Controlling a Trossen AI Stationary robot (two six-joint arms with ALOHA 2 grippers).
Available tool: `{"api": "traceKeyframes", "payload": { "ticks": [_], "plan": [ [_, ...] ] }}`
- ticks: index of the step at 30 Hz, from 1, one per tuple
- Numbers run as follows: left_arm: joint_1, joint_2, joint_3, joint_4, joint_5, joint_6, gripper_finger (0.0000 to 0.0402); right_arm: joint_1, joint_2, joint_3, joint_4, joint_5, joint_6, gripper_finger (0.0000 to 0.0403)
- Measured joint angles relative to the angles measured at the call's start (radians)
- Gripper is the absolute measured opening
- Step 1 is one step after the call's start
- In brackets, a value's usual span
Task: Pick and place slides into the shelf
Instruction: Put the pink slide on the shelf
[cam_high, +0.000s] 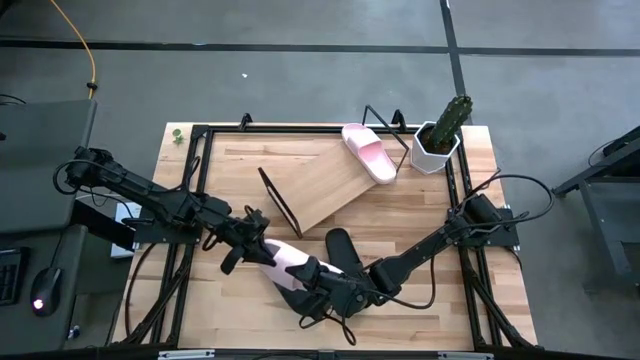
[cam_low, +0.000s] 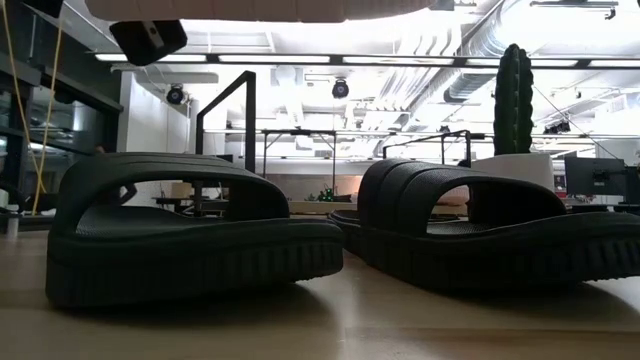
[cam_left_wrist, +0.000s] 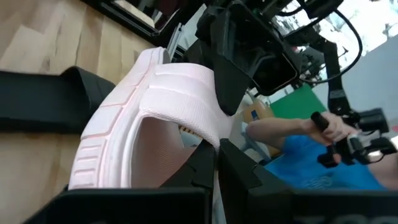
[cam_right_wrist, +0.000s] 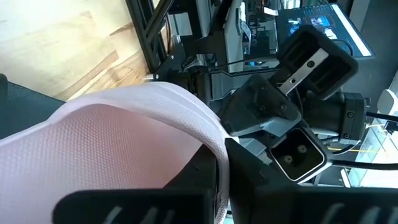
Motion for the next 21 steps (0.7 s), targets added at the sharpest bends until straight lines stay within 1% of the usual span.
{"api": "traceKeyframes", "payload": {
  "ticks": [4, 7, 11, 16, 21],
  "plan": [
    [0.0, 0.0, 0.0, -0.001, -0.003, 0.057, 0.0002, 0.0, 0.0, 0.0, 0.001, 0.004, 0.0, 0.0002],
    [0.0, 0.0, 0.0, -0.001, -0.009, 0.09, 0.0019, 0.002, 0.0, 0.0, 0.001, 0.012, 0.0, 0.0001],
    [-0.001, 0.0, 0.001, -0.001, -0.006, 0.103, 0.0063, 0.004, 0.0, 0.0, 0.002, 0.022, 0.002, 0.0001],
    [0.0, -0.001, 0.001, 0.001, -0.015, 0.108, 0.0122, 0.004, 0.0, 0.0, -0.005, 0.075, 0.001, 0.0001],
    [-0.001, -0.012, 0.001, 0.005, -0.055, 0.188, 0.0162, 0.003, -0.002, 0.0, -0.009, 0.097, 0.037, 0.0]
  ]
}}
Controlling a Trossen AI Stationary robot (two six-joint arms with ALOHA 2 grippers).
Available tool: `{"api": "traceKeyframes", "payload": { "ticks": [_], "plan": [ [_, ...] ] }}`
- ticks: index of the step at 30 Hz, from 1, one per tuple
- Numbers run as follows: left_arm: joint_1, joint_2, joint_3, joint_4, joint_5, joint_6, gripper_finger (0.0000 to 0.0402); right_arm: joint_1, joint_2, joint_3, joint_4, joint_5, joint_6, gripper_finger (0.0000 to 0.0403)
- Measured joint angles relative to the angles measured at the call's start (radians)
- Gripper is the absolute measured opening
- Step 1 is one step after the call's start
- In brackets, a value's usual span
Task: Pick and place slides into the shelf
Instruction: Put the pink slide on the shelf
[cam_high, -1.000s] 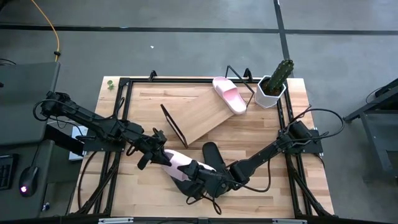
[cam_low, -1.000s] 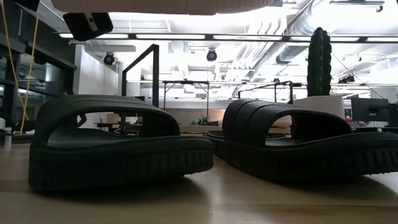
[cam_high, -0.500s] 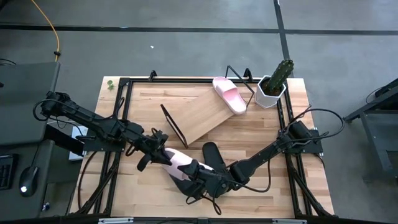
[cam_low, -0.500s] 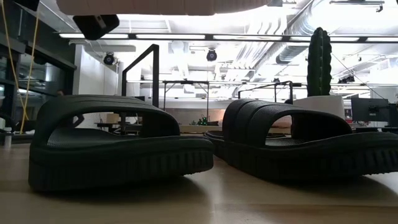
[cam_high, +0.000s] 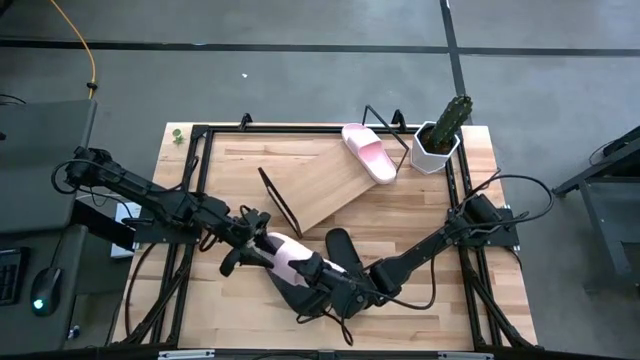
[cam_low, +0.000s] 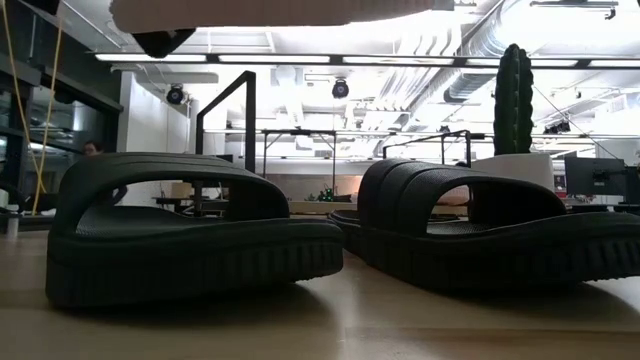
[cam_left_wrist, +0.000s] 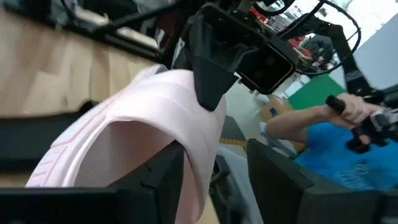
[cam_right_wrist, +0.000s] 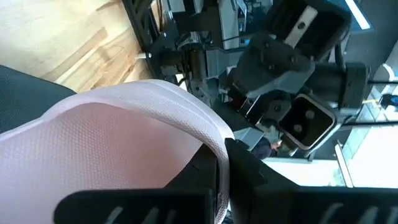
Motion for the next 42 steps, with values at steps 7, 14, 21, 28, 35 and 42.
{"api": "traceKeyframes", "payload": {
  "ticks": [7, 14, 21, 28, 35, 42],
  "plan": [
    [0.0, -0.072, 0.0, -0.001, -0.06, 0.198, 0.0174, -0.002, -0.048, 0.0, -0.043, 0.008, 0.09, 0.0],
    [0.0, -0.158, -0.001, 0.001, -0.059, 0.335, 0.0175, 0.0, -0.074, 0.001, -0.122, 0.018, 0.157, 0.0],
    [0.001, -0.243, -0.001, -0.002, -0.052, 0.472, 0.0175, -0.006, -0.129, 0.001, -0.183, -0.025, 0.258, 0.0],
    [0.001, -0.263, -0.001, -0.023, -0.051, 0.505, 0.0175, -0.038, -0.237, 0.001, -0.299, -0.081, 0.364, 0.0],
    [0.0, -0.263, -0.002, -0.002, -0.044, 0.566, 0.0175, -0.098, -0.319, 0.001, -0.343, -0.095, 0.392, 0.0],
    [0.001, -0.297, -0.001, 0.037, -0.026, 0.622, 0.0175, -0.194, -0.37, 0.001, -0.416, -0.209, 0.457, 0.0]
  ]
}}
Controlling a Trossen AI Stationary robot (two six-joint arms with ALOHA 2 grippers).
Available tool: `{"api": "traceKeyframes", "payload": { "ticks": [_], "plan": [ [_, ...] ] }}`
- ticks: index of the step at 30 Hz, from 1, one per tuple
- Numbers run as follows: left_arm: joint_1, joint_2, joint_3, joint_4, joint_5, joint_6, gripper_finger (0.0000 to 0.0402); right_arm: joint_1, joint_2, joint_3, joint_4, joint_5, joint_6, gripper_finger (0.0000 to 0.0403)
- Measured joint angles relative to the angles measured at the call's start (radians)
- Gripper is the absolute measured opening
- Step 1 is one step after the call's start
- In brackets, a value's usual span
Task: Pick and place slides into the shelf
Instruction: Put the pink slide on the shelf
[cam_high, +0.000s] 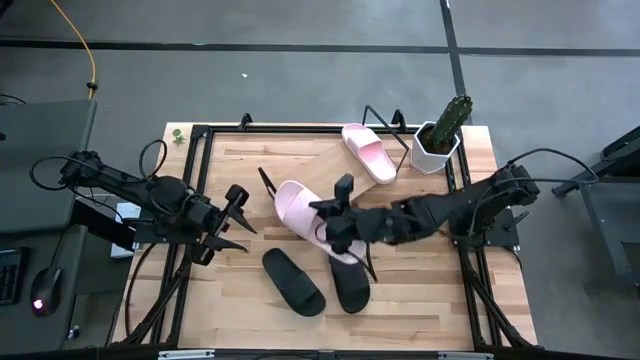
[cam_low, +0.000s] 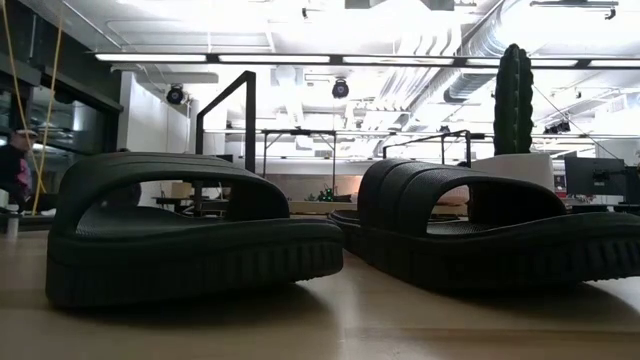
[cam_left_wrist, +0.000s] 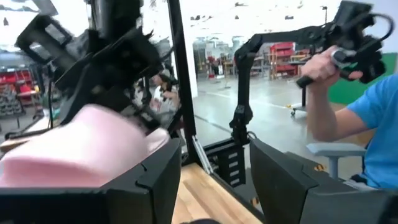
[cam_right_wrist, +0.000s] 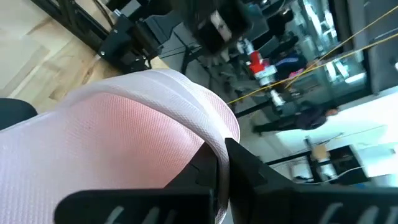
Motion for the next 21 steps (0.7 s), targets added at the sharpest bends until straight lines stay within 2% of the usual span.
{"api": "traceKeyframes", "payload": {
  "ticks": [2, 7, 21],
  "plan": [
    [0.0, -0.015, 0.0, -0.001, 0.006, -0.002, 0.0175, -0.033, -0.011, 0.0, -0.022, -0.049, 0.022, 0.0],
    [0.0, -0.029, 0.0, -0.035, 0.031, -0.012, 0.0175, -0.103, -0.045, 0.0, -0.049, -0.072, 0.033, 0.0],
    [0.0, -0.028, 0.0, -0.055, 0.026, -0.02, 0.0175, -0.299, -0.162, 0.0, -0.159, -0.255, 0.132, 0.0]
  ]
}}
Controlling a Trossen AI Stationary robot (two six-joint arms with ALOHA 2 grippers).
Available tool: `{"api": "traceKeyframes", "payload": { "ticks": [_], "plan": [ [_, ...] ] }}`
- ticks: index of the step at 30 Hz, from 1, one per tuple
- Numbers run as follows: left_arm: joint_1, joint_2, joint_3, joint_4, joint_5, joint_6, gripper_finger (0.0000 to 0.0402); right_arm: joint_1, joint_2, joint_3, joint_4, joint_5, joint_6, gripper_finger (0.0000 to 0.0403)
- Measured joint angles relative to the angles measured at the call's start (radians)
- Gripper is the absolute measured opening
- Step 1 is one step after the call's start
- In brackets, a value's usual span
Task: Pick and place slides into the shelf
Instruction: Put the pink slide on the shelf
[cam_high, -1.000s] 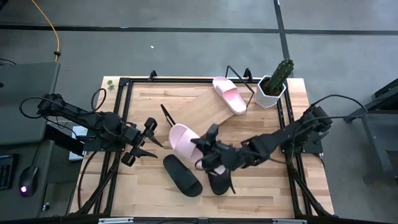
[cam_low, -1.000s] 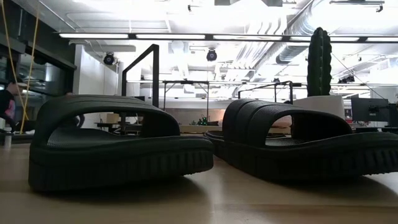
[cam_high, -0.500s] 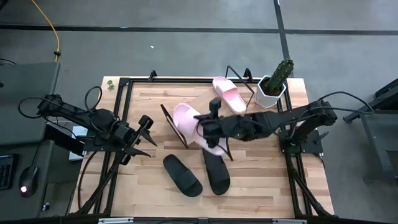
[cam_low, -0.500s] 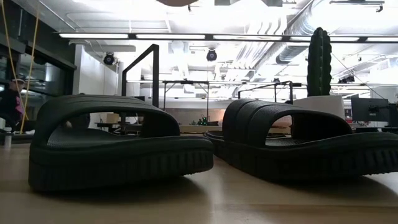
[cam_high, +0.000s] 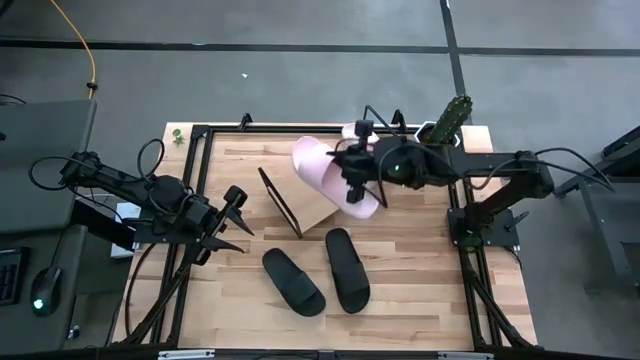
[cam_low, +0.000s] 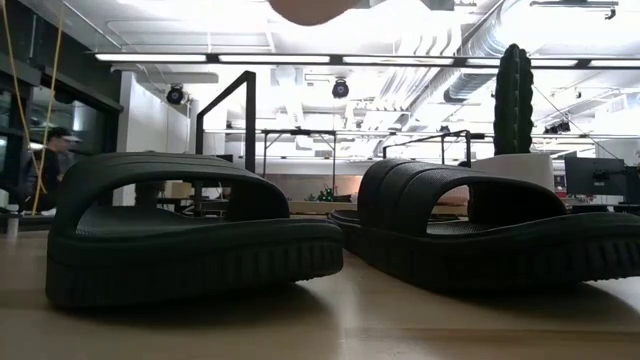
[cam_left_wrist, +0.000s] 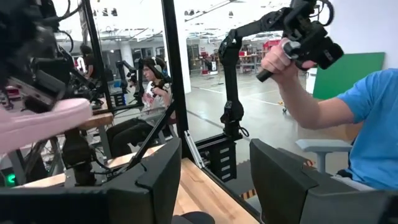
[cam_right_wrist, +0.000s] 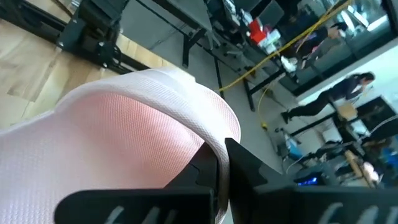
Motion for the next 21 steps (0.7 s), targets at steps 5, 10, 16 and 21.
{"api": "traceKeyframes", "payload": {
  "ticks": [5, 10, 16, 21],
  "plan": [
    [0.0, 0.0, 0.0, -0.008, -0.005, 0.0, 0.0175, -0.067, -0.026, 0.0, -0.057, -0.055, 0.028, 0.0],
    [0.0, 0.0, 0.0, -0.02, -0.007, 0.0, 0.0175, -0.128, -0.064, 0.0, -0.072, -0.079, 0.028, 0.0],
    [0.0, 0.0, 0.0, -0.02, -0.011, 0.0, 0.0175, -0.221, -0.114, 0.0, -0.062, -0.227, 0.052, 0.0],
    [0.0, 0.0, 0.0, -0.02, -0.054, 0.0, 0.0175, -0.293, -0.13, 0.0, -0.062, -0.425, 0.076, 0.0]
  ]
}}
